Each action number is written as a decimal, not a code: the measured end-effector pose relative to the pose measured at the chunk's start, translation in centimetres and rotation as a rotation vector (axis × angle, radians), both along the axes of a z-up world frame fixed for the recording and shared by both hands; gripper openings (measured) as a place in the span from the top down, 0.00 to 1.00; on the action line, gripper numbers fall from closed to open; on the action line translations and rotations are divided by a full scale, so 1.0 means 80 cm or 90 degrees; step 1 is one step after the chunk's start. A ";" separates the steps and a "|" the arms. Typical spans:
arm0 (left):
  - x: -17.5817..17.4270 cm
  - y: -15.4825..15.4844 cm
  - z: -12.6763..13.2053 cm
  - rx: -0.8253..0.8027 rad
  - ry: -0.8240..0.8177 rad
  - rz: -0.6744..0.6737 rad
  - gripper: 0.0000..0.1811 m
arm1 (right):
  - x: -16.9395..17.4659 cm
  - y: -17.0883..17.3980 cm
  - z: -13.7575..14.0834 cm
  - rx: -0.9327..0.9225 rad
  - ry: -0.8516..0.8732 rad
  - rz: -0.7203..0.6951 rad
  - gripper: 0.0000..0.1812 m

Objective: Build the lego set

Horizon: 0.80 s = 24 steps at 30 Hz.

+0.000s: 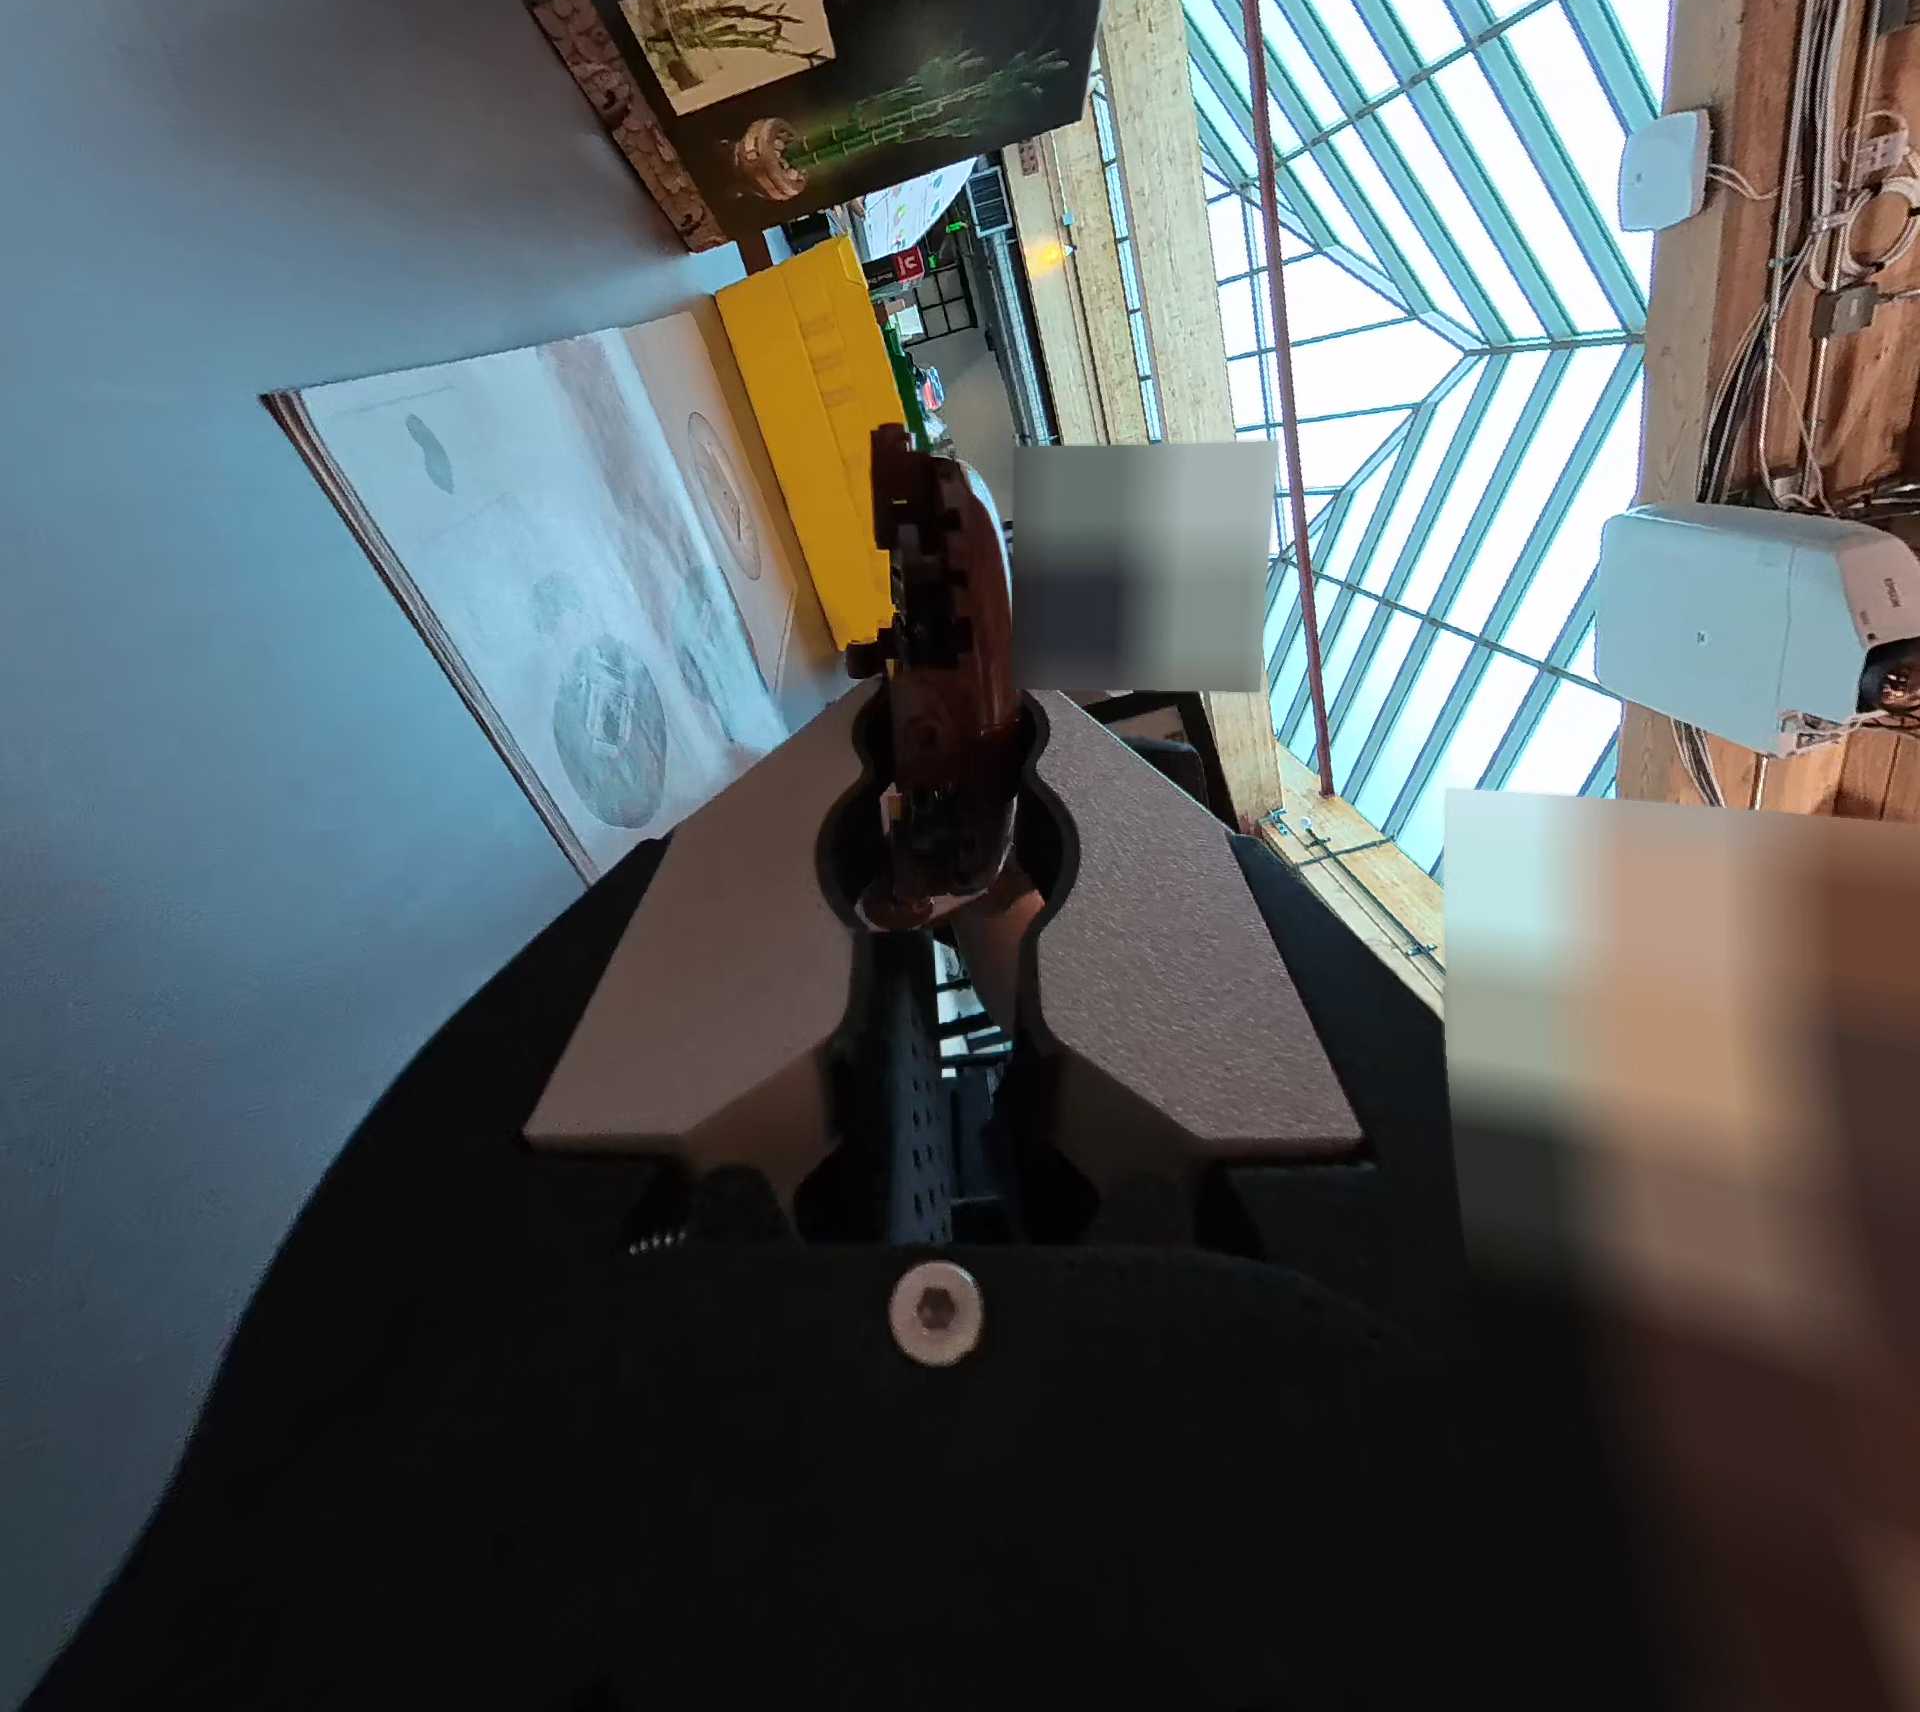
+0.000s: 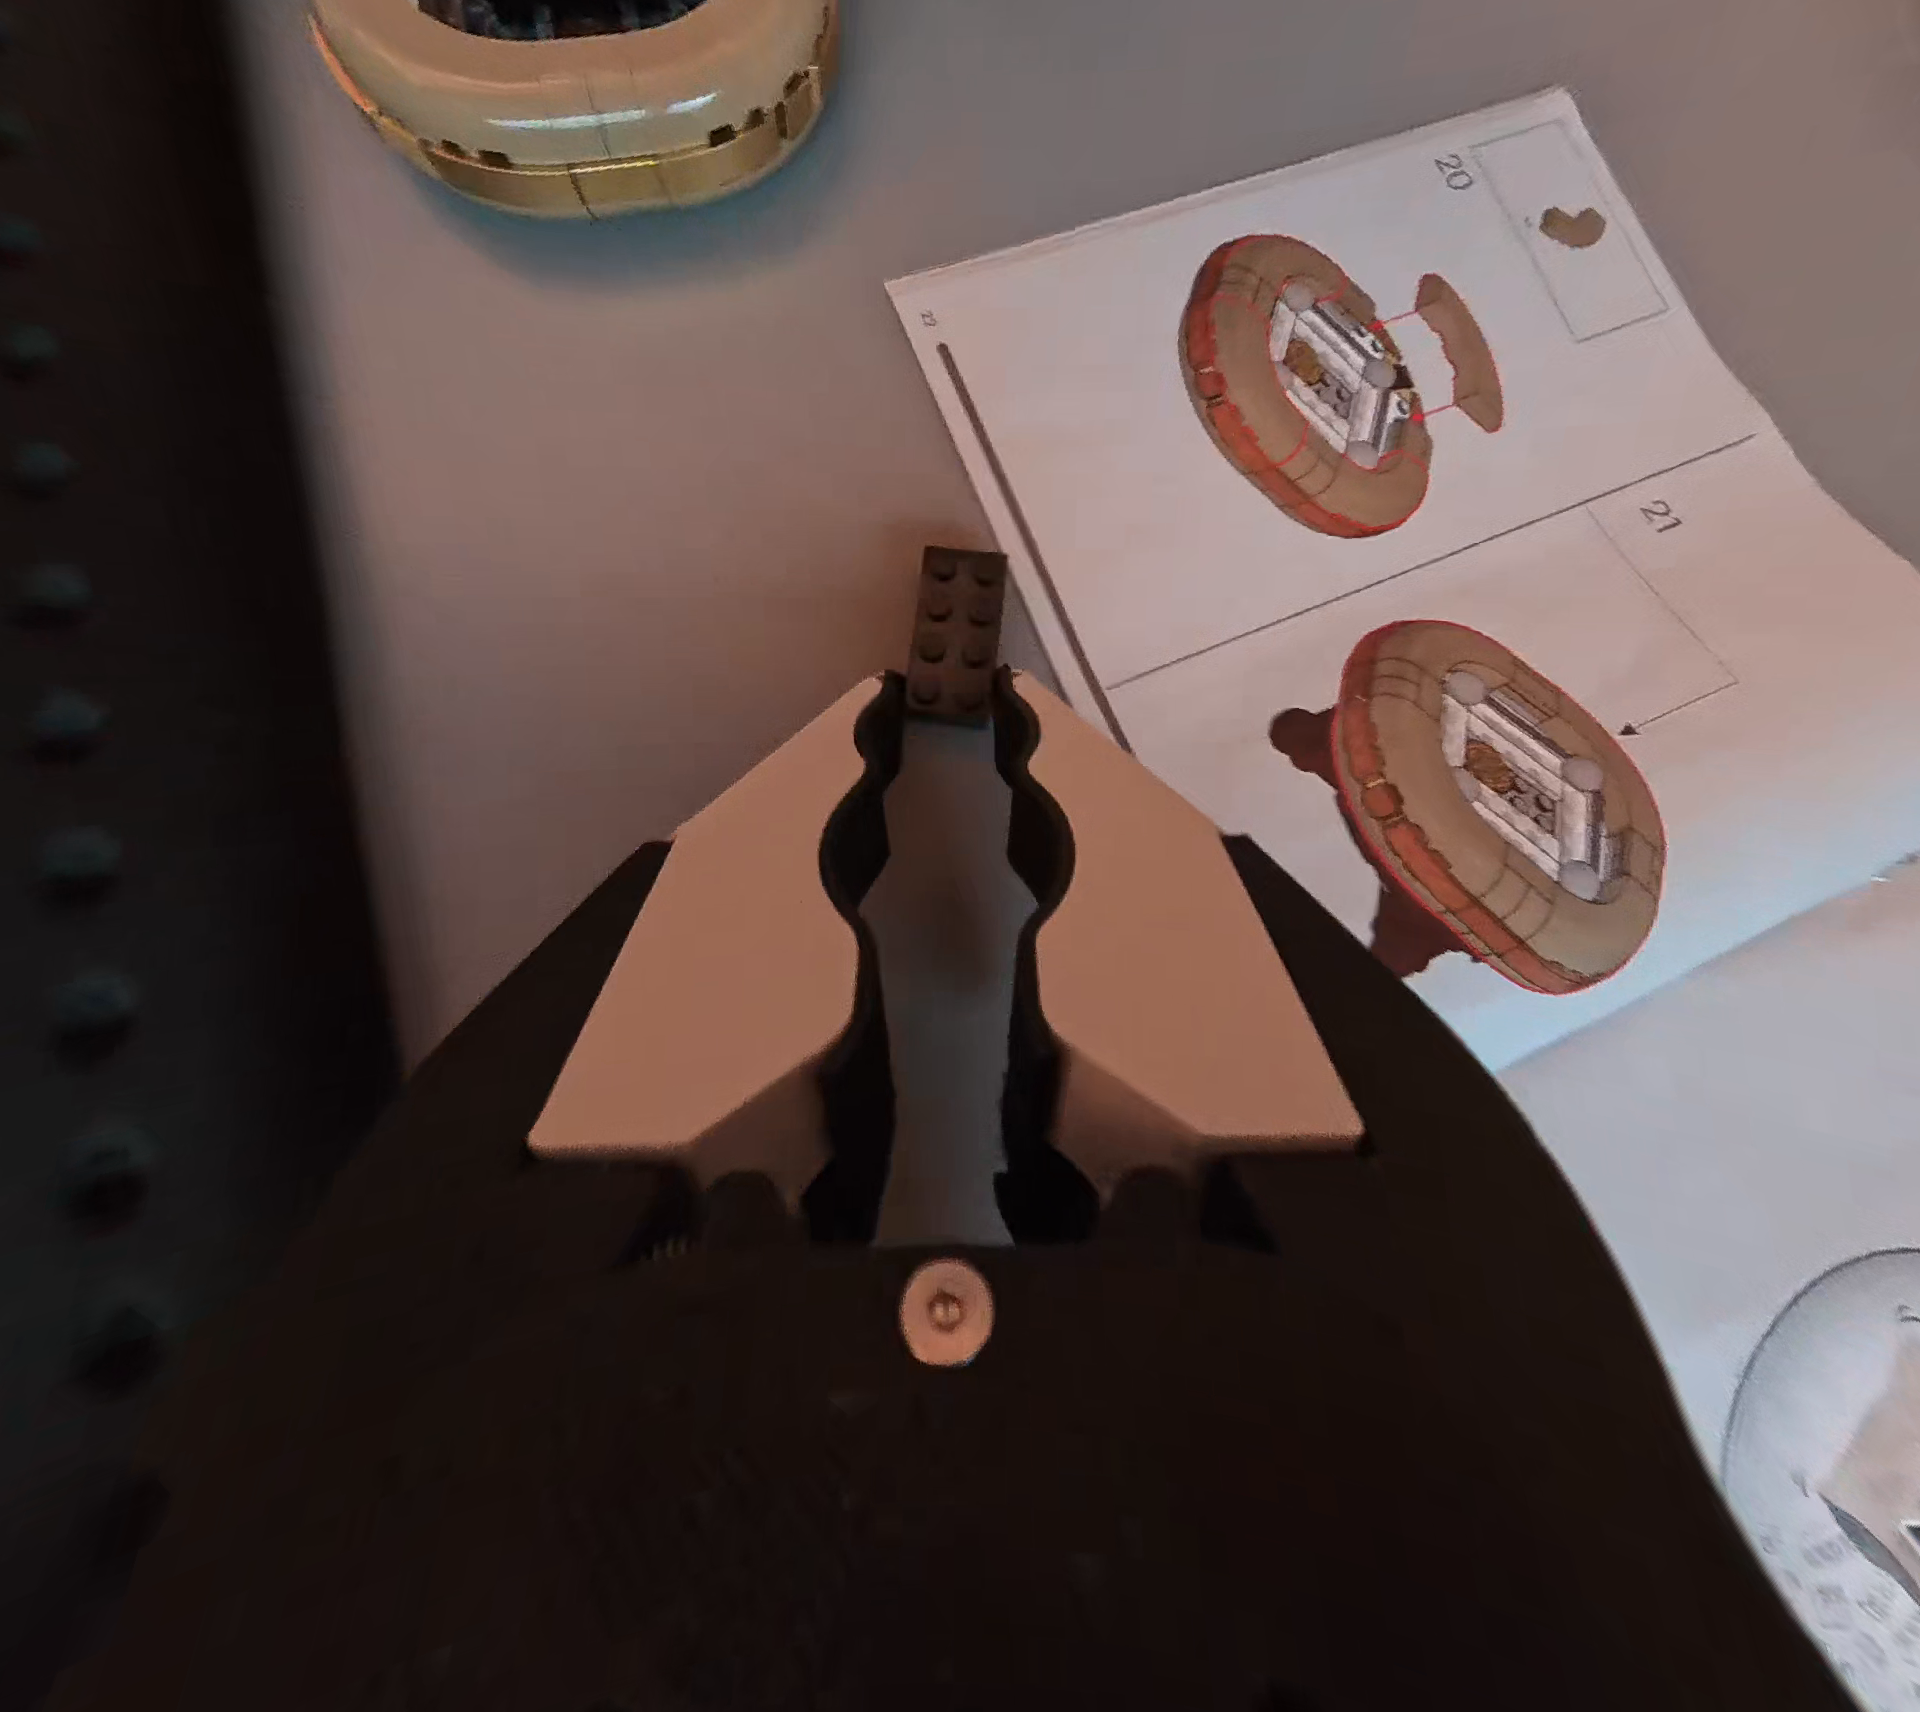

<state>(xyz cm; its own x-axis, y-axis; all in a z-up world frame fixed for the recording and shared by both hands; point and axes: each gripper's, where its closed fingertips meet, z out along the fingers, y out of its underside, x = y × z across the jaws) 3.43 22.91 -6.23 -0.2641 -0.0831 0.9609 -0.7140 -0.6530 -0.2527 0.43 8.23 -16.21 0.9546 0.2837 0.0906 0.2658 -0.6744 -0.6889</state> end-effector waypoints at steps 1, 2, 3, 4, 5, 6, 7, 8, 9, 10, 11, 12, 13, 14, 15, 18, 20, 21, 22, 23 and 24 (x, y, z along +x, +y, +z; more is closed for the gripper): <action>0.001 0.000 -0.003 -0.001 0.006 0.003 0.90 | -0.005 0.001 0.002 0.002 0.003 0.000 0.91; 0.002 -0.001 -0.006 -0.006 0.012 0.003 0.90 | -0.008 0.005 0.009 0.019 0.007 -0.007 0.91; 0.003 -0.003 -0.007 -0.013 0.017 0.001 0.90 | -0.013 0.012 0.019 0.042 0.017 -0.007 0.91; 0.003 -0.005 -0.008 -0.022 0.019 -0.004 0.90 | -0.016 0.020 0.033 0.068 0.029 -0.009 0.91; 0.002 -0.009 -0.007 -0.031 0.019 -0.011 0.90 | -0.016 0.029 0.048 0.094 0.031 -0.013 0.91; 0.002 -0.012 -0.005 -0.041 0.017 -0.018 0.90 | -0.011 0.039 0.064 0.121 0.020 -0.023 0.91; 0.001 -0.014 -0.004 -0.047 0.016 -0.023 0.90 | -0.003 0.048 0.078 0.147 0.006 -0.035 0.91; 0.001 -0.016 -0.005 -0.046 0.018 -0.026 0.90 | 0.000 0.054 0.085 0.154 0.003 -0.033 0.91; 0.001 -0.017 -0.007 -0.038 0.022 -0.027 0.90 | -0.005 0.056 0.081 0.131 0.018 -0.013 0.91; 0.001 -0.017 -0.010 -0.028 0.026 -0.026 0.90 | -0.013 0.054 0.069 0.086 0.046 0.010 0.91; 0.001 -0.017 -0.011 -0.017 0.028 -0.027 0.90 | -0.024 0.052 0.056 0.048 0.070 0.028 0.91; 0.000 -0.018 -0.012 -0.010 0.028 -0.031 0.90 | -0.038 0.051 0.043 0.023 0.086 0.053 0.91; -0.002 -0.019 -0.011 -0.006 0.027 -0.038 0.90 | -0.056 0.049 0.031 0.003 0.093 0.088 0.91; -0.004 -0.021 -0.009 -0.005 0.025 -0.044 0.90 | -0.068 0.046 0.015 -0.024 0.074 0.109 0.91; -0.006 -0.023 -0.007 -0.004 0.024 -0.052 0.90 | -0.070 0.042 0.000 -0.055 0.034 0.117 0.91; -0.011 -0.031 -0.007 0.011 0.025 -0.073 0.90 | -0.076 0.049 0.005 -0.011 0.011 0.126 0.91; -0.015 -0.036 -0.009 0.021 0.030 -0.080 0.90 | -0.067 0.050 0.002 -0.004 -0.006 0.115 0.75; -0.018 -0.038 -0.012 0.019 0.035 -0.085 0.90 | -0.062 0.053 0.008 0.017 -0.009 0.106 0.68; -0.022 -0.040 -0.014 0.017 0.039 -0.092 0.90 | -0.056 0.058 0.019 0.047 -0.010 0.096 0.68; -0.026 -0.040 -0.016 0.016 0.044 -0.095 0.90 | -0.047 0.066 0.037 0.093 -0.021 0.081 0.68; -0.029 -0.040 -0.019 0.022 0.049 -0.094 0.90 | -0.034 0.077 0.059 0.145 -0.045 0.057 0.69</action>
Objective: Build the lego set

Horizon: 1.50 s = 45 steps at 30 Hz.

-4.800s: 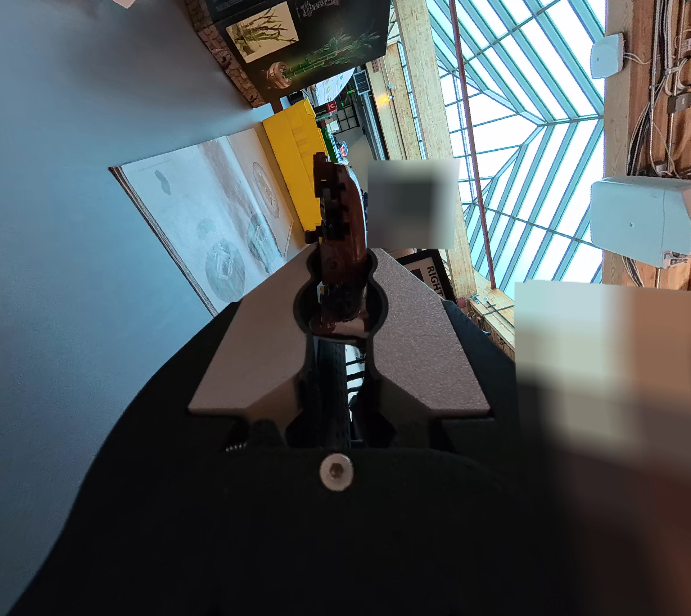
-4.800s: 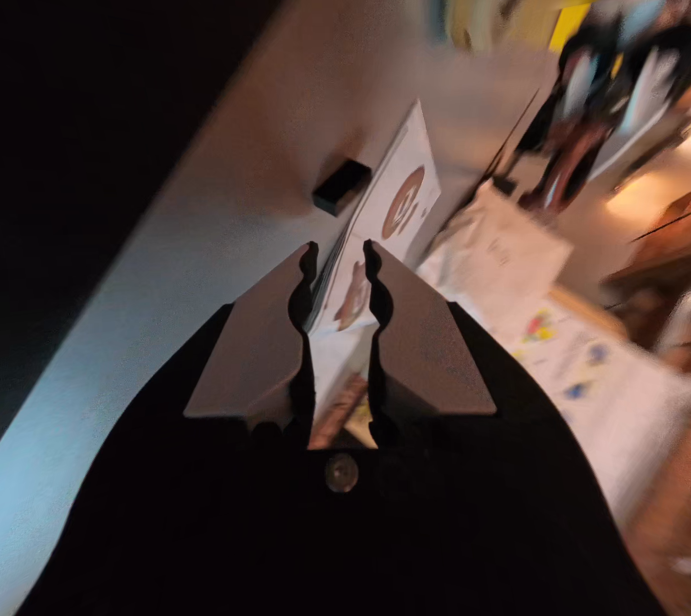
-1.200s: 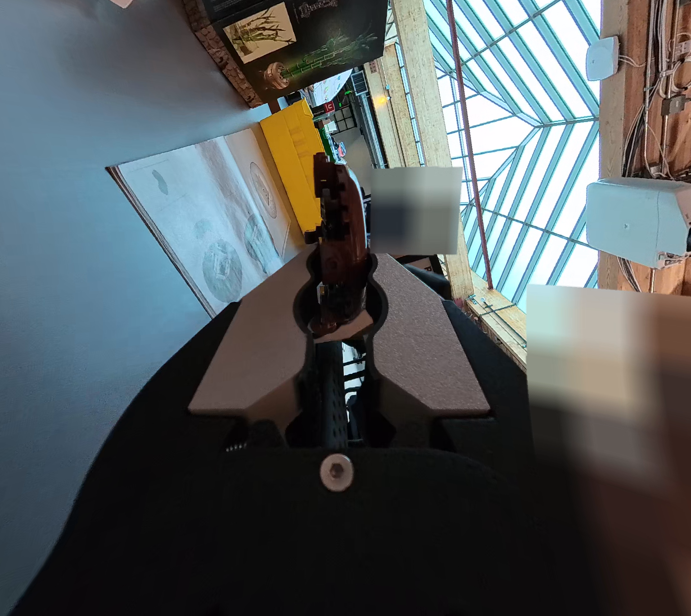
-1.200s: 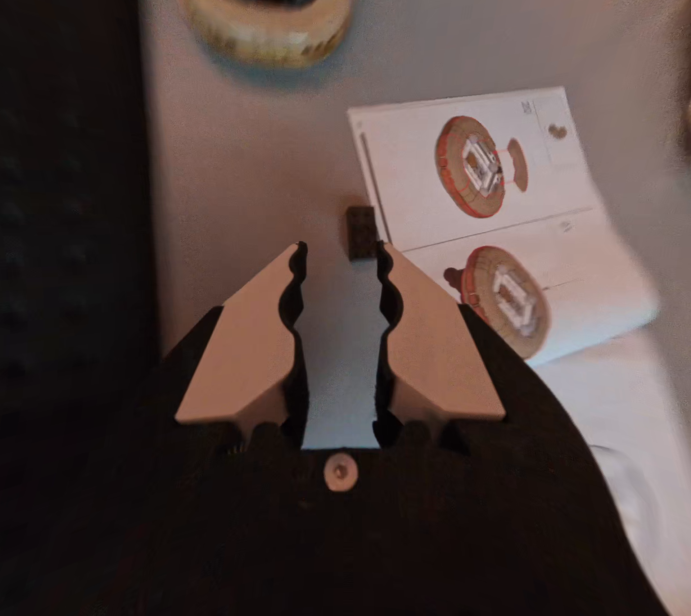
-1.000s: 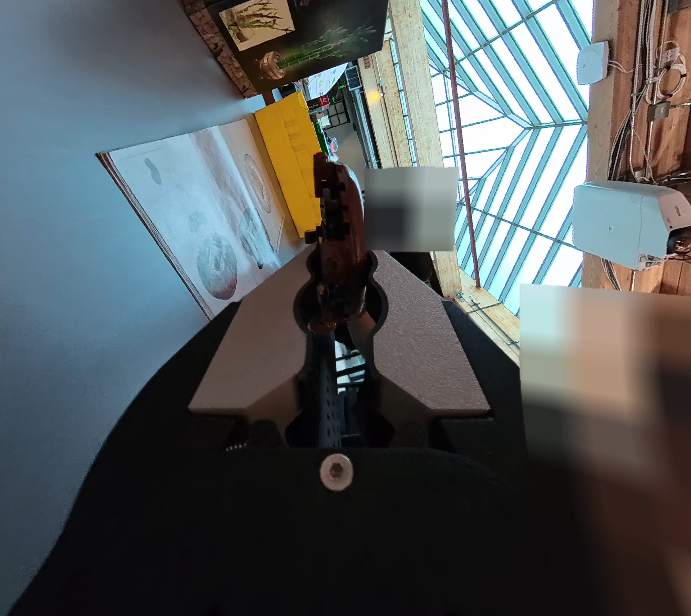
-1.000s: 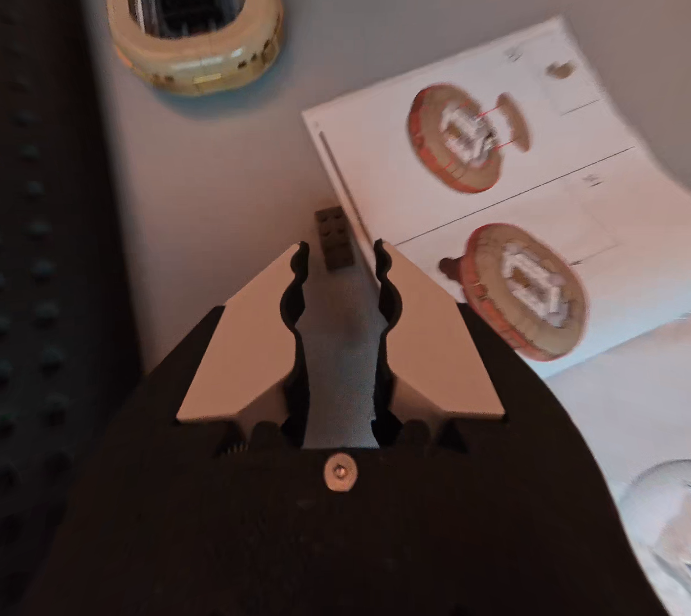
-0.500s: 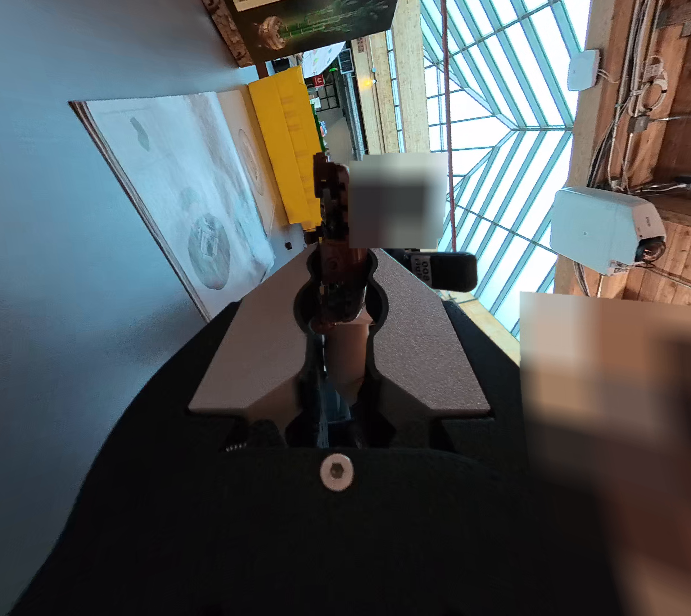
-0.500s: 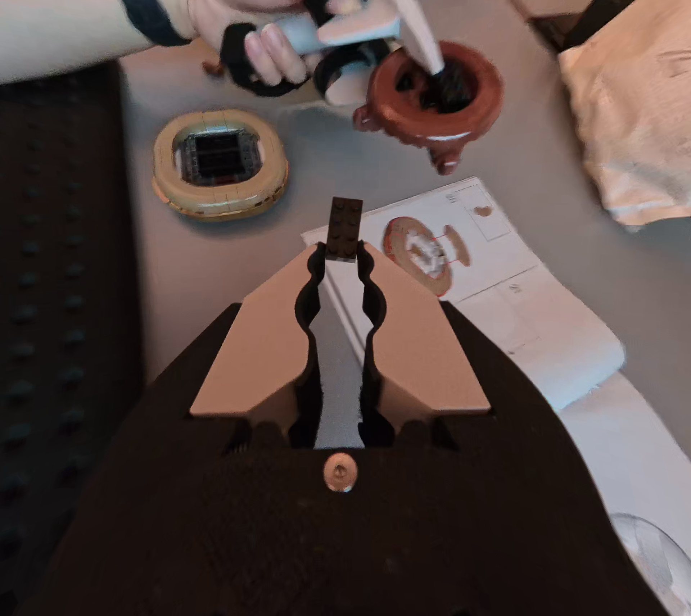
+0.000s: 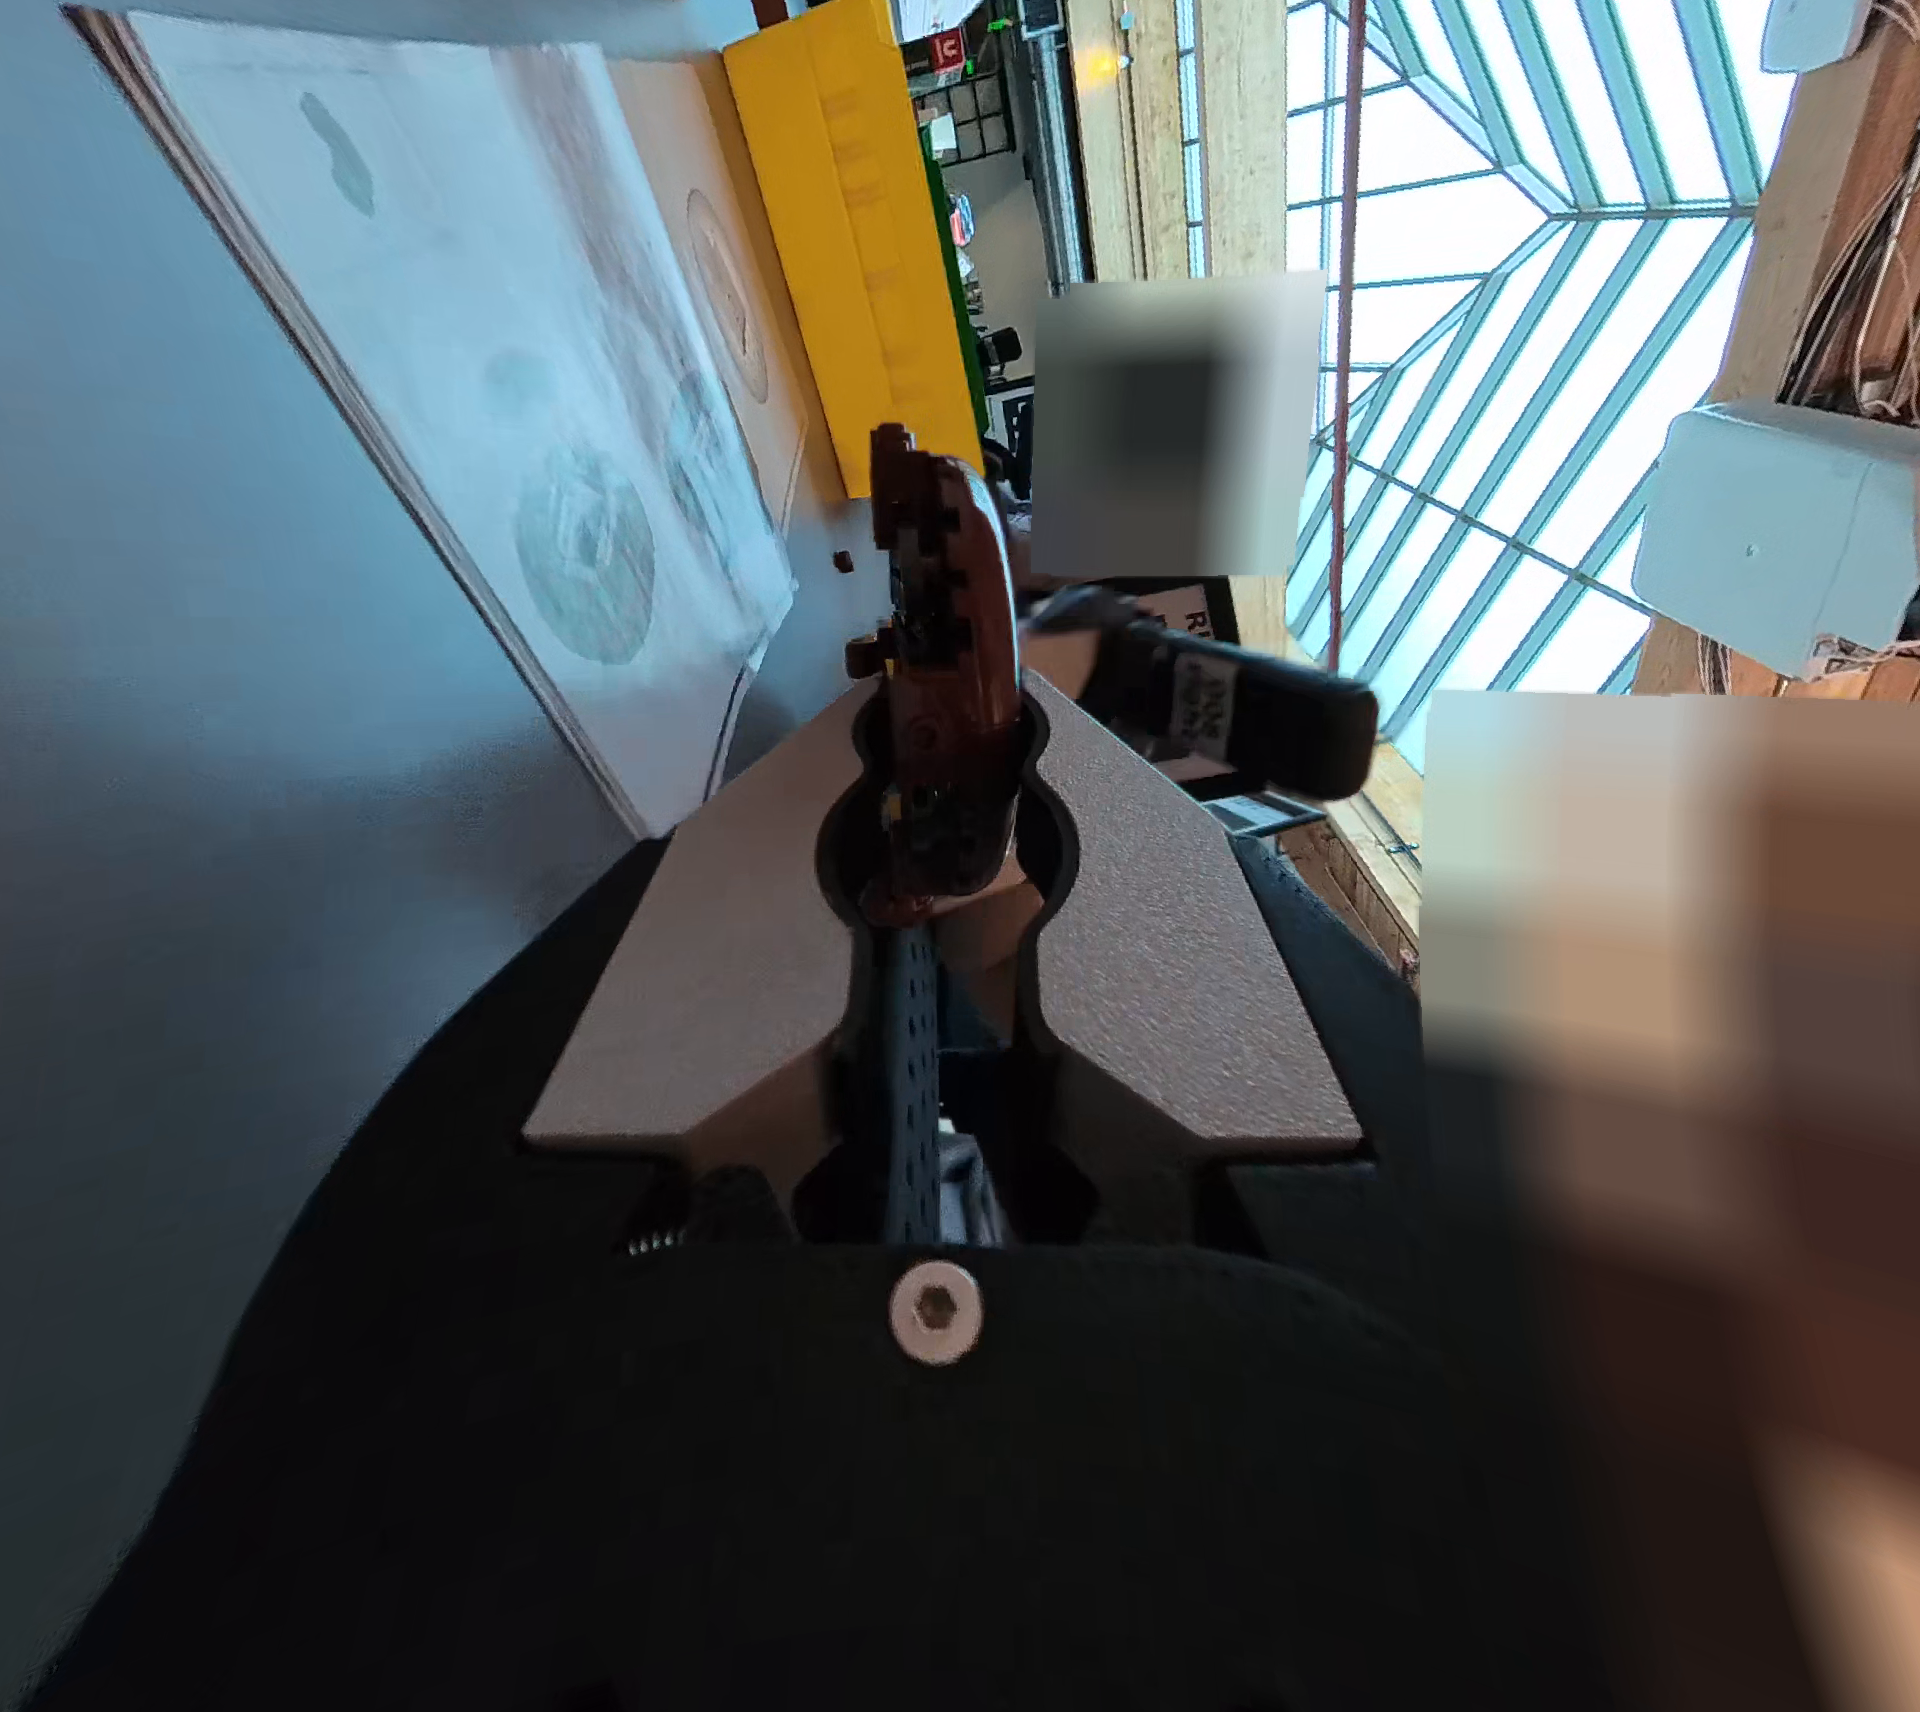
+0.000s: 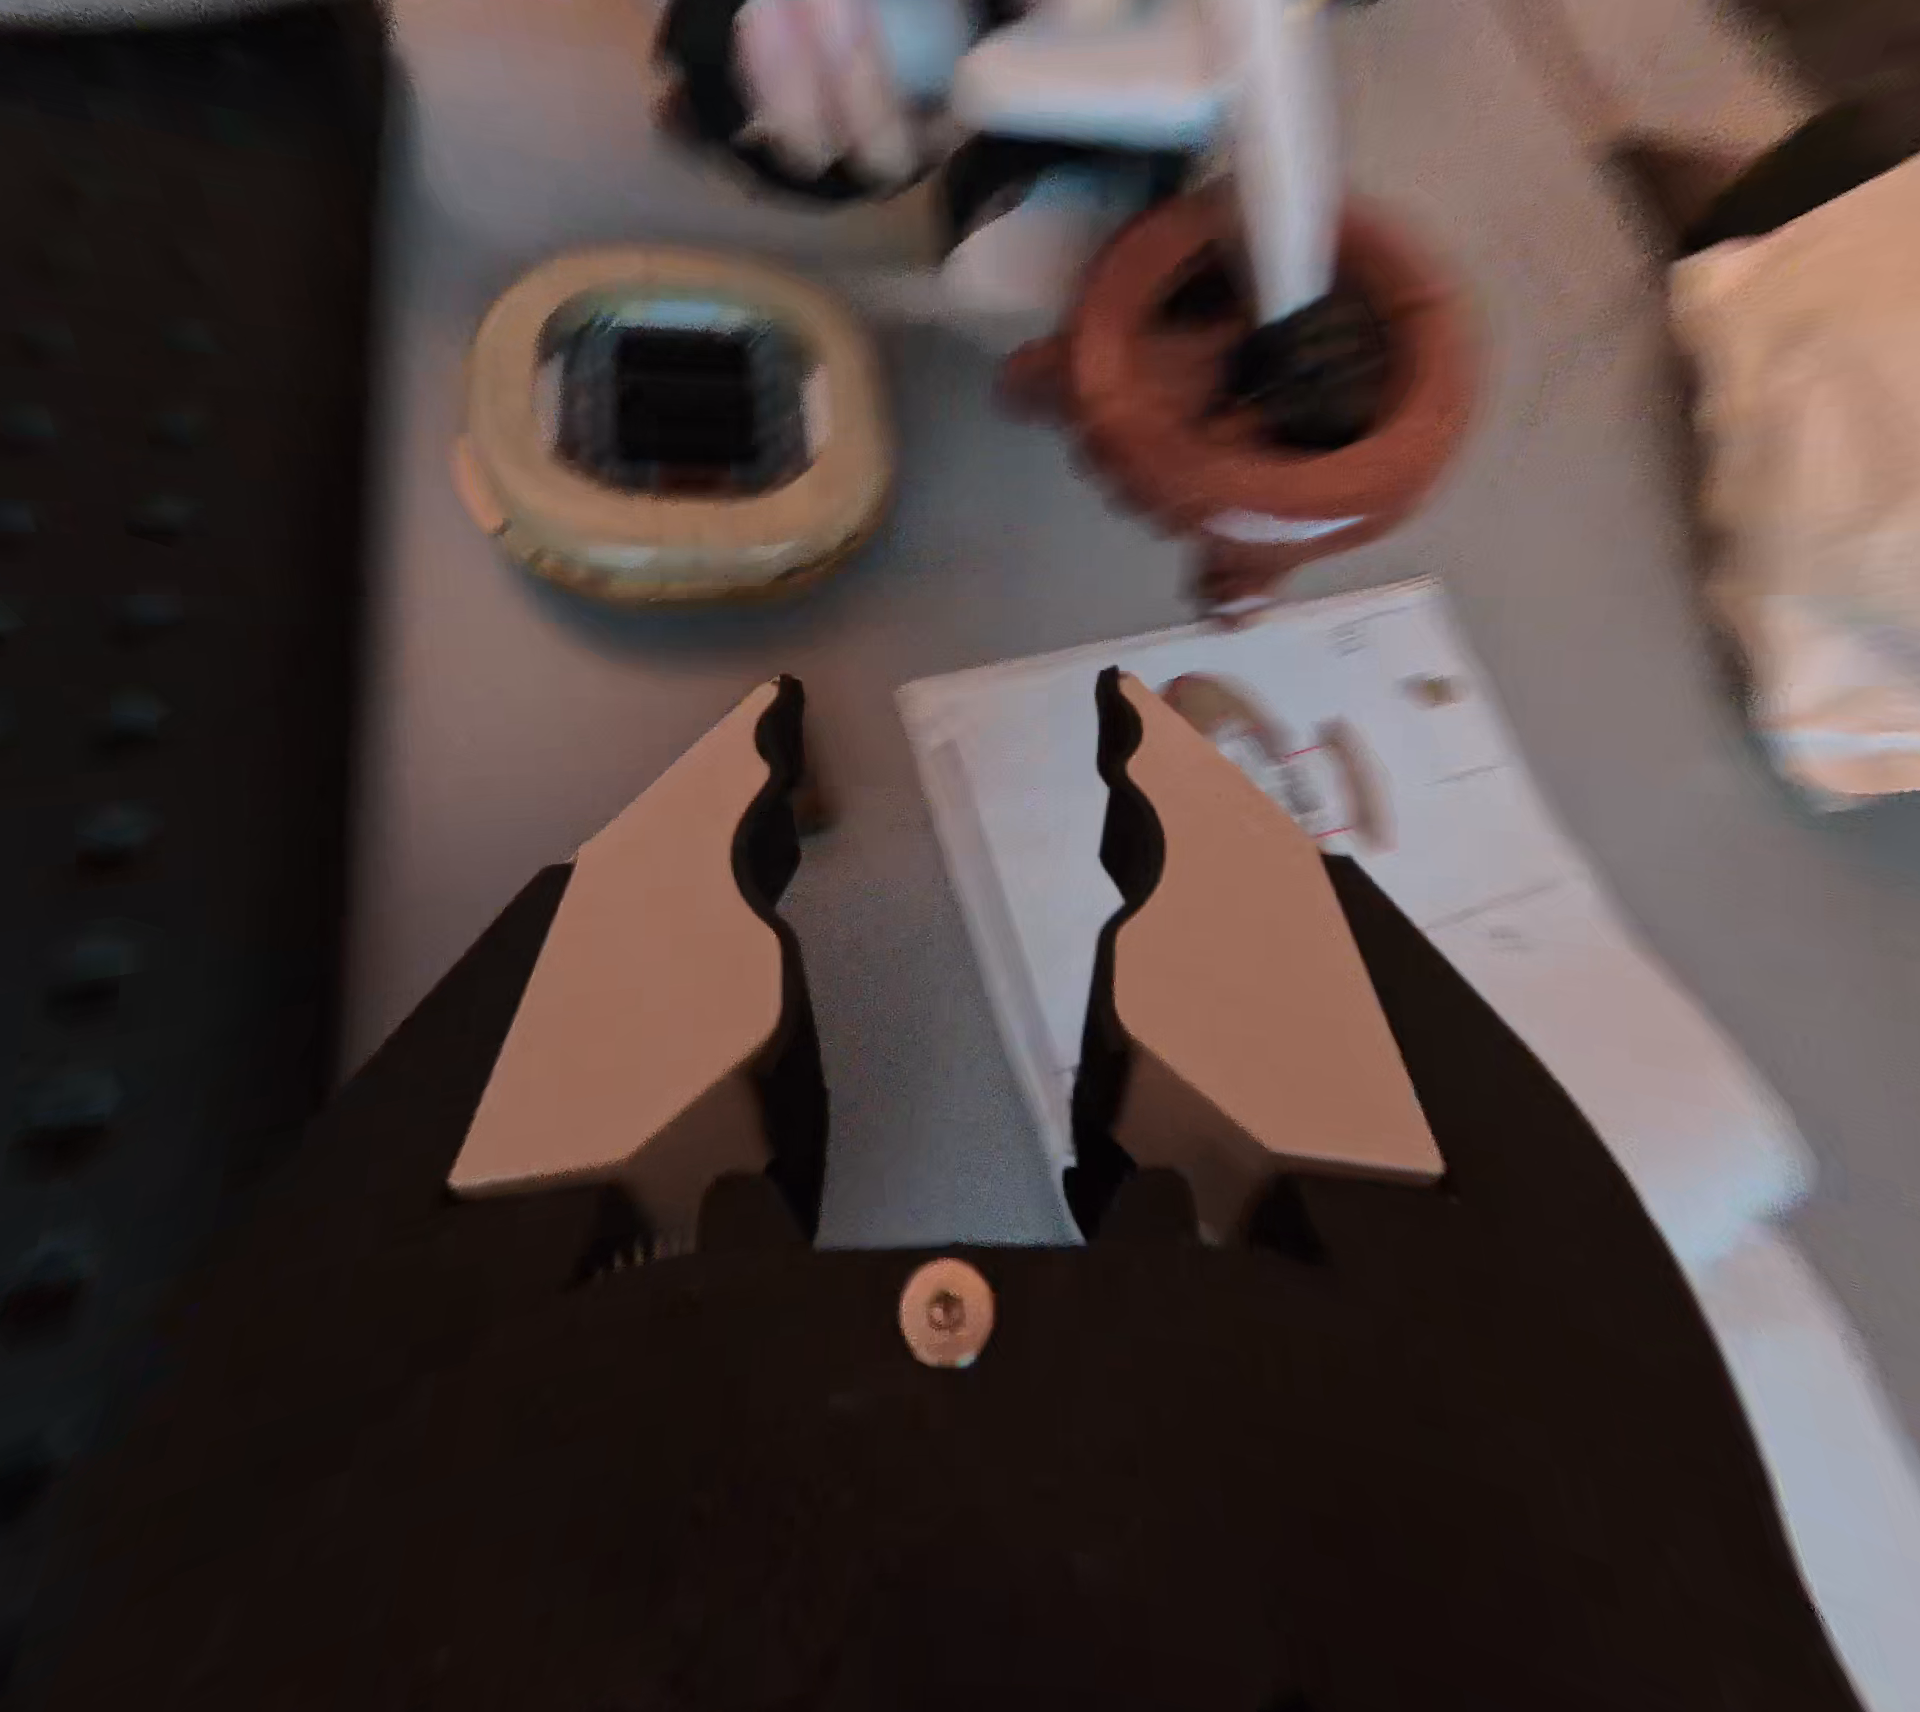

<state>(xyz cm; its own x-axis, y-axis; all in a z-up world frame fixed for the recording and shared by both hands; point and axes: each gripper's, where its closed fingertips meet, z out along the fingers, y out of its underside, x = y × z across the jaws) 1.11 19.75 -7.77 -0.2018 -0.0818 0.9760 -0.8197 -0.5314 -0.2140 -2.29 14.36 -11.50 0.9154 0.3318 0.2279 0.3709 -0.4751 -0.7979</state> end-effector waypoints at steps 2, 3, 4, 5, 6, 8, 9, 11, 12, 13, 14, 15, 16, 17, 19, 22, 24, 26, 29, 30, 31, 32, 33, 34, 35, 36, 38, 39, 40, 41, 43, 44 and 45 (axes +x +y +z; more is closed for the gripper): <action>-0.005 0.002 -0.007 0.035 0.005 -0.002 0.90 | 0.024 0.019 0.035 0.071 -0.055 -0.034 0.62; -0.007 0.003 -0.012 0.061 0.009 -0.006 0.90 | 0.026 0.028 0.044 0.083 -0.076 -0.025 0.56; -0.008 0.004 -0.016 0.086 0.011 -0.009 0.90 | 0.025 0.037 0.049 0.084 -0.097 -0.004 0.54; -0.009 0.003 -0.017 0.103 0.010 -0.013 0.90 | 0.020 0.046 0.048 0.069 -0.116 0.032 0.53; -0.012 0.001 -0.016 0.108 0.006 -0.023 0.90 | 0.018 0.055 0.043 0.049 -0.142 0.054 0.51; -0.017 -0.003 -0.012 0.095 0.000 -0.038 0.90 | 0.020 0.070 0.026 -0.011 -0.183 0.084 0.51; -0.018 -0.004 -0.013 0.098 0.001 -0.042 0.90 | 0.020 0.076 0.019 -0.030 -0.192 0.093 0.51; -0.020 -0.005 -0.018 0.118 0.005 -0.050 0.90 | 0.021 0.085 0.010 -0.057 -0.207 0.109 0.54; -0.018 -0.002 -0.020 0.123 0.005 -0.046 0.90 | 0.022 0.087 0.008 -0.068 -0.216 0.114 0.54; -0.018 0.000 -0.019 0.117 0.003 -0.043 0.90 | 0.022 0.090 0.008 -0.069 -0.219 0.114 0.55; -0.017 0.003 -0.016 0.105 -0.003 -0.041 0.90 | 0.022 0.092 0.011 -0.064 -0.213 0.114 0.55; -0.016 0.005 -0.012 0.093 -0.015 -0.039 0.90 | 0.023 0.094 0.016 -0.058 -0.209 0.113 0.55; -0.014 0.006 -0.005 0.078 -0.032 -0.037 0.88 | 0.025 0.095 0.021 -0.051 -0.206 0.112 0.55; -0.013 0.006 0.005 0.055 -0.051 -0.037 0.83 | 0.028 0.095 0.025 -0.049 -0.200 0.109 0.55; -0.014 0.004 0.016 0.046 -0.085 -0.039 0.80 | 0.031 0.094 0.033 -0.050 -0.169 0.112 0.55; -0.019 0.000 0.012 0.114 -0.121 -0.053 0.89 | 0.039 0.096 0.046 -0.043 -0.149 0.105 0.55; -0.020 0.001 0.017 0.111 -0.133 -0.047 0.89 | 0.039 0.095 0.049 -0.045 -0.151 0.112 0.55; -0.022 0.001 0.022 0.098 -0.146 -0.052 0.87 | 0.037 0.096 0.053 -0.040 -0.163 0.124 0.55; -0.024 0.004 0.025 0.068 -0.146 -0.059 0.88 | 0.038 0.097 0.057 -0.039 -0.170 0.129 0.55; -0.024 0.004 0.025 0.069 -0.148 -0.059 0.88 | 0.038 0.098 0.056 -0.041 -0.174 0.130 0.55; -0.024 0.004 0.024 0.075 -0.150 -0.058 0.88 | 0.038 0.098 0.056 -0.042 -0.179 0.129 0.55; -0.024 0.004 0.023 0.083 -0.150 -0.058 0.88 | 0.039 0.098 0.055 -0.043 -0.186 0.129 0.55; -0.025 0.003 0.022 0.091 -0.152 -0.060 0.88 | 0.038 0.098 0.054 -0.043 -0.194 0.130 0.55; -0.025 0.004 0.022 0.096 -0.158 -0.059 0.88 | 0.038 0.098 0.055 -0.039 -0.202 0.128 0.55; -0.024 0.006 0.025 0.094 -0.163 -0.054 0.89 | 0.038 0.099 0.058 -0.028 -0.208 0.122 0.55; -0.023 0.009 0.030 0.082 -0.165 -0.045 0.89 | 0.038 0.101 0.065 -0.008 -0.210 0.116 0.55; -0.022 0.017 0.042 0.031 -0.169 -0.026 0.89 | 0.047 0.102 0.089 0.055 -0.222 0.075 0.53; -0.021 0.023 0.048 0.010 -0.173 -0.014 0.89 | 0.051 0.097 0.102 0.081 -0.216 0.052 0.53; -0.020 0.028 0.052 0.000 -0.177 -0.002 0.89 | 0.050 0.087 0.115 0.109 -0.196 0.038 0.53; -0.019 0.032 0.054 0.000 -0.182 0.008 0.89 | 0.042 0.074 0.122 0.131 -0.156 0.041 0.58; -0.017 0.038 0.055 0.009 -0.188 0.026 0.89 | 0.005 0.038 0.106 0.107 -0.059 0.110 0.79; -0.017 0.039 0.056 0.005 -0.190 0.028 0.89 | -0.009 0.021 0.085 0.063 -0.024 0.133 0.82; -0.017 0.039 0.057 -0.002 -0.189 0.026 0.89 | -0.017 0.006 0.057 0.003 -0.006 0.137 0.81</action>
